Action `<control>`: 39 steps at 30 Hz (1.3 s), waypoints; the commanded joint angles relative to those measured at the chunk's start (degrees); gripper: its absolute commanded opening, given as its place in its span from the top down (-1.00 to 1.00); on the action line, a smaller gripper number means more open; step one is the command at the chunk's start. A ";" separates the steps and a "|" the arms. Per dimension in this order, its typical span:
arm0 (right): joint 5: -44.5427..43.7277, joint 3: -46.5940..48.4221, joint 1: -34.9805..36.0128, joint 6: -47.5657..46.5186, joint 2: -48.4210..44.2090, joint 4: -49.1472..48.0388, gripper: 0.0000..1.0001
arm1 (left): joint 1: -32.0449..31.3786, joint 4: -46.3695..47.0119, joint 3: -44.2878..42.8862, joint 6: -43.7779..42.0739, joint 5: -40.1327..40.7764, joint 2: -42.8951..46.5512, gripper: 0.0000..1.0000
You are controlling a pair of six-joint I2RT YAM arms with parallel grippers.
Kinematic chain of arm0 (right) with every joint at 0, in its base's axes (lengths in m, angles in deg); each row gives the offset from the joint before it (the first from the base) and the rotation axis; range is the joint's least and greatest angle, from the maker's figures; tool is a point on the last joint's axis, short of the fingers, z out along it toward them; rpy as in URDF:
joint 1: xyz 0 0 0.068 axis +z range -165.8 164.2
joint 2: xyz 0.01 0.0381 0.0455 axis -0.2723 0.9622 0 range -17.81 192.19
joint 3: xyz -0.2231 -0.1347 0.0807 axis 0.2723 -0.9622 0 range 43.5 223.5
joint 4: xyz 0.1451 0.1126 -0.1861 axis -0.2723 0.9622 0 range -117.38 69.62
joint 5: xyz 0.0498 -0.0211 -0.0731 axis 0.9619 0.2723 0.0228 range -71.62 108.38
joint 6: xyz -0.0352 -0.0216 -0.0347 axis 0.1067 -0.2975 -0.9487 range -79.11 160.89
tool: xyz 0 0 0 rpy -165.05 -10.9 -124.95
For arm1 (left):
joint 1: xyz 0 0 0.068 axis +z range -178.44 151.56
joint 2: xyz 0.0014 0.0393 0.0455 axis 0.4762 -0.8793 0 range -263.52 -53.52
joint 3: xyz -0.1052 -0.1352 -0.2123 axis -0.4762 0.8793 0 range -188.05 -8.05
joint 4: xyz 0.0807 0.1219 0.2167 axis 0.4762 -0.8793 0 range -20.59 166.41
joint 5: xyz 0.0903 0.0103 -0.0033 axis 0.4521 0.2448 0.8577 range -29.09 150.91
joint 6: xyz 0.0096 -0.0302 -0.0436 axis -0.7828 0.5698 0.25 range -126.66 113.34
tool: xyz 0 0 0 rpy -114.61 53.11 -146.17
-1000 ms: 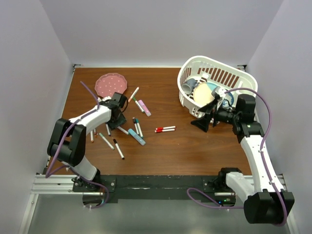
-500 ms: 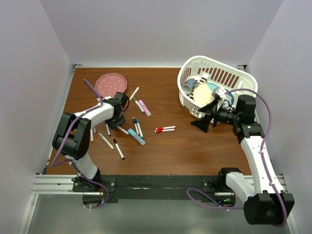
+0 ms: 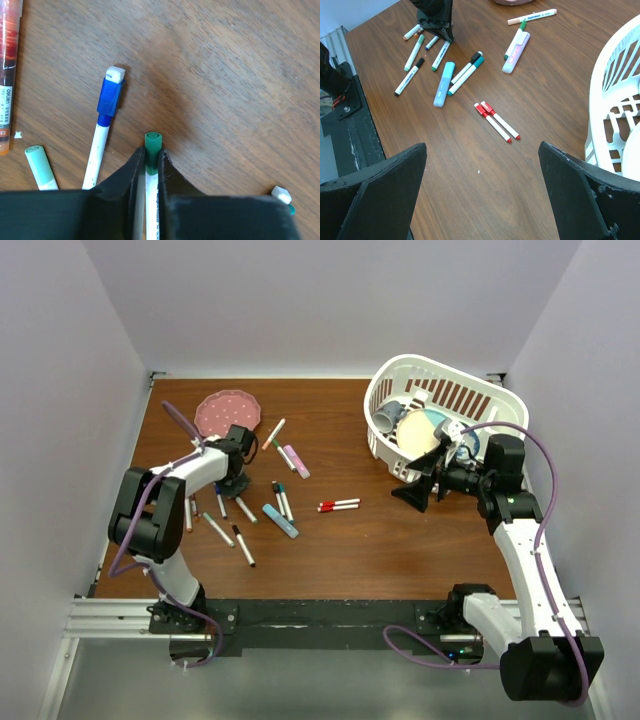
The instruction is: Open the pen caps
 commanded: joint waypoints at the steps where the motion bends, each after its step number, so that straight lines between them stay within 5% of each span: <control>1: 1.65 0.02 -0.06 -1.55 -0.41 -0.42 -0.97 | 0.87 0.57 -0.83 -0.20 3.35 2.24 0.92; 10: 5.78 -0.51 -0.15 -1.90 -0.41 -0.51 -0.97 | 0.87 10.03 2.40 -6.69 0.12 17.26 1.00; 16: 8.43 -1.91 3.01 3.02 2.21 -4.72 -0.97 | -0.96 31.70 16.35 -11.28 -20.17 32.03 1.00; 19: 0.54 3.34 11.52 -0.83 7.91 4.01 -0.97 | -5.08 45.08 23.05 -7.51 -28.62 36.87 1.00; 27: -19.85 20.05 33.92 5.29 20.85 7.23 -0.97 | -15.03 61.82 29.14 3.57 -25.83 38.73 1.00; 33: -24.18 22.08 37.47 18.48 28.84 -0.06 -0.97 | -20.21 68.23 30.37 7.44 -22.57 36.88 1.00; 39: -27.08 20.76 37.56 20.77 30.00 -2.79 -0.97 | -22.06 70.70 30.63 8.59 -20.64 35.56 1.00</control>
